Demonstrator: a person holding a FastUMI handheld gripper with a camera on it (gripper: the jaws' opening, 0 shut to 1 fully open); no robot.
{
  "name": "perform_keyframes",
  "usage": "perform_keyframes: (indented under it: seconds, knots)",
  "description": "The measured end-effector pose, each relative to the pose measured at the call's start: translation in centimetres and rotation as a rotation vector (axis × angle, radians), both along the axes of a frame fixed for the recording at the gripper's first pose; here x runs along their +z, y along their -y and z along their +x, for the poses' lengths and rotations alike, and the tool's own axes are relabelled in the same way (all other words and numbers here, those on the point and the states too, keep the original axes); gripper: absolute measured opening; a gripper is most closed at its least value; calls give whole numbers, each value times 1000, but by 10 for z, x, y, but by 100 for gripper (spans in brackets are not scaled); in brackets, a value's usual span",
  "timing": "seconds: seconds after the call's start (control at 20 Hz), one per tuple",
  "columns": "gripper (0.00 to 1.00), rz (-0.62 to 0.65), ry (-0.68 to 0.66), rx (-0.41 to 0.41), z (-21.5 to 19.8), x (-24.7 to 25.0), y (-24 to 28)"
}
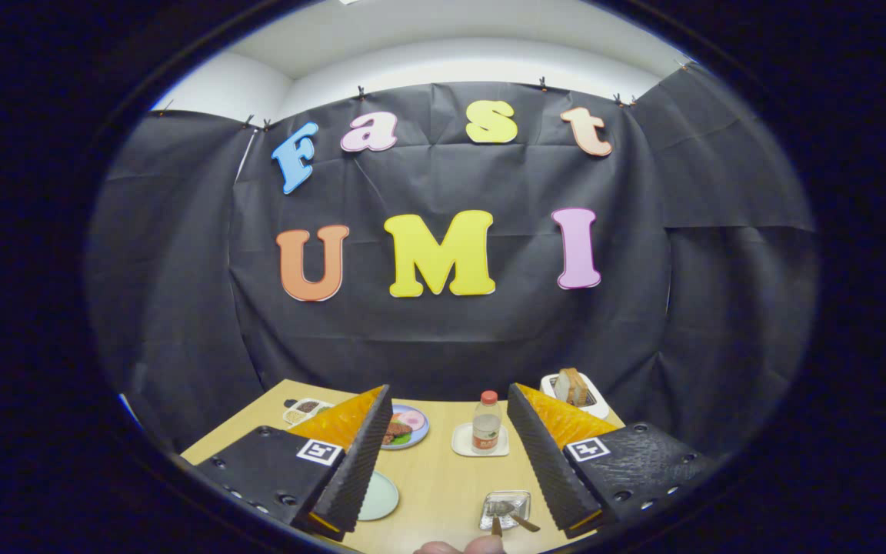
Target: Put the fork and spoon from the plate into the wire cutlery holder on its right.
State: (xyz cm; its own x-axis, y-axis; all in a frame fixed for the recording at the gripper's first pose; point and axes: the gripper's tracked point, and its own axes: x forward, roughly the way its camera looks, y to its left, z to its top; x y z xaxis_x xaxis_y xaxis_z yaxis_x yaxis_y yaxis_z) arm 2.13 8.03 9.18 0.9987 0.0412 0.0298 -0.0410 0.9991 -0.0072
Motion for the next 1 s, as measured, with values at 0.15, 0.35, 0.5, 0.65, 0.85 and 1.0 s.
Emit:
perform_keyframes:
  seconds: [0.15, 0.35, 0.5, 0.65, 0.85, 1.0]
  knots:
    - [90, -2, 2, 3, -1, -3, -4]
    - [90, -6, 9, 6, -4, -2, -6]
    - [90, -13, 22, 12, -4, 2, -7]
    - [90, -21, 41, 12, -8, 4, -8]
    - [90, -32, 61, 17, -14, 7, -9]
    - [90, -34, 69, 18, -18, 11, -10]
